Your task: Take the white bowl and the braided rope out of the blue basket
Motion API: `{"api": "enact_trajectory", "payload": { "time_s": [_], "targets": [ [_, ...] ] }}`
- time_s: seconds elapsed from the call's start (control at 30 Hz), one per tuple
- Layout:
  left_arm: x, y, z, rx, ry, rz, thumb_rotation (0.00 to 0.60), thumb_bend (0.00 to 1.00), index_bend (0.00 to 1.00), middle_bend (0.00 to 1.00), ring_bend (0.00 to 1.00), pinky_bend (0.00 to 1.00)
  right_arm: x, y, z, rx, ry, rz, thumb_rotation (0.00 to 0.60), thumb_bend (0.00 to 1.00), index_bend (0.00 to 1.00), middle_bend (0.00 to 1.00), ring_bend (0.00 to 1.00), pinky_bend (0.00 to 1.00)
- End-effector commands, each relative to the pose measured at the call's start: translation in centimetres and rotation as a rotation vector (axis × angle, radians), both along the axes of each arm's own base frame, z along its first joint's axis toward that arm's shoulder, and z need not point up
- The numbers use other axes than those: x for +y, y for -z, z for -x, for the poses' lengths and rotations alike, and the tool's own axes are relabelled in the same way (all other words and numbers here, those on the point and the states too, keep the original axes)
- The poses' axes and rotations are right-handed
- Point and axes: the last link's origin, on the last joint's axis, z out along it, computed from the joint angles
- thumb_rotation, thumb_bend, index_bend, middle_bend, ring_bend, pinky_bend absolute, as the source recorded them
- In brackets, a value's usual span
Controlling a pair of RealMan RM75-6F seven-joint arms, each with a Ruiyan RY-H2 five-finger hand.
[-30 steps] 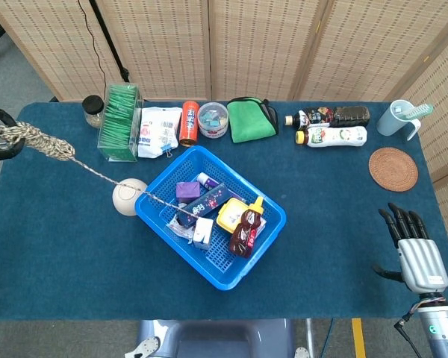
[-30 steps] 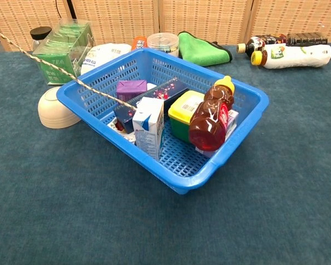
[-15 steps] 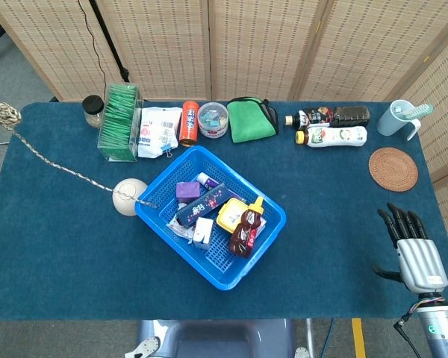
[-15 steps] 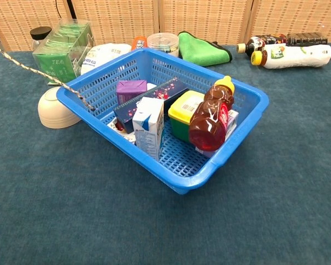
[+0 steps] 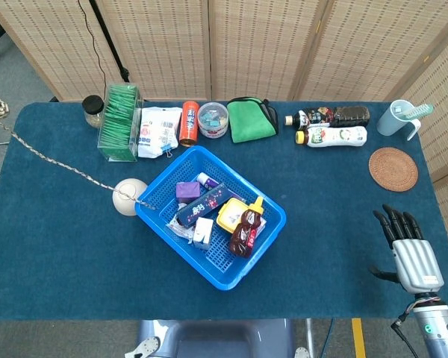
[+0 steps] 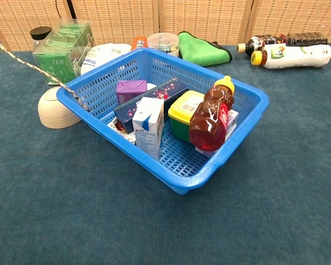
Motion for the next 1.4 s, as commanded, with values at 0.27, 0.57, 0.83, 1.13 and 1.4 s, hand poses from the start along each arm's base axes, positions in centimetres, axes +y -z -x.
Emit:
{"api": "enact_trajectory", "payload": {
  "time_s": [0.27, 0.57, 0.83, 1.13, 1.4],
  "targets": [
    [-0.2, -5.1, 0.9, 0.035, -0.079, -0.153, 0.600, 0.51, 0.67, 0.63, 0.52, 0.40, -0.1, 0.3, 0.1, 0.008, 0.002, -0.007, 0.600, 0.00, 0.00, 0.00, 0.00, 0.00],
    [-1.7, -8.4, -1.3, 0.033, -0.023, -0.220, 0.600, 0.51, 0.67, 0.63, 0.52, 0.40, -0.1, 0.4, -0.1, 0.010, -0.001, -0.006, 0.600, 0.00, 0.00, 0.00, 0.00, 0.00],
    [-0.6, -3.4, -3.8, 0.055, 0.046, -0.093, 0.600, 0.51, 0.67, 0.63, 0.52, 0.40, -0.1, 0.2, 0.0, 0.007, -0.001, -0.005, 0.600, 0.00, 0.00, 0.00, 0.00, 0.00],
    [2.2, 4.3, -6.3, 0.082, 0.114, 0.048, 0.600, 0.51, 0.67, 0.63, 0.52, 0.40, -0.3, -0.1, 0.2, 0.001, 0.009, 0.006, 0.600, 0.00, 0.00, 0.00, 0.00, 0.00],
    [3.2, 8.7, -7.1, 0.113, 0.100, 0.124, 0.600, 0.51, 0.62, 0.61, 0.47, 0.40, -0.4, -0.2, 0.3, 0.002, 0.014, 0.010, 0.600, 0.00, 0.00, 0.00, 0.00, 0.00]
  ]
}}
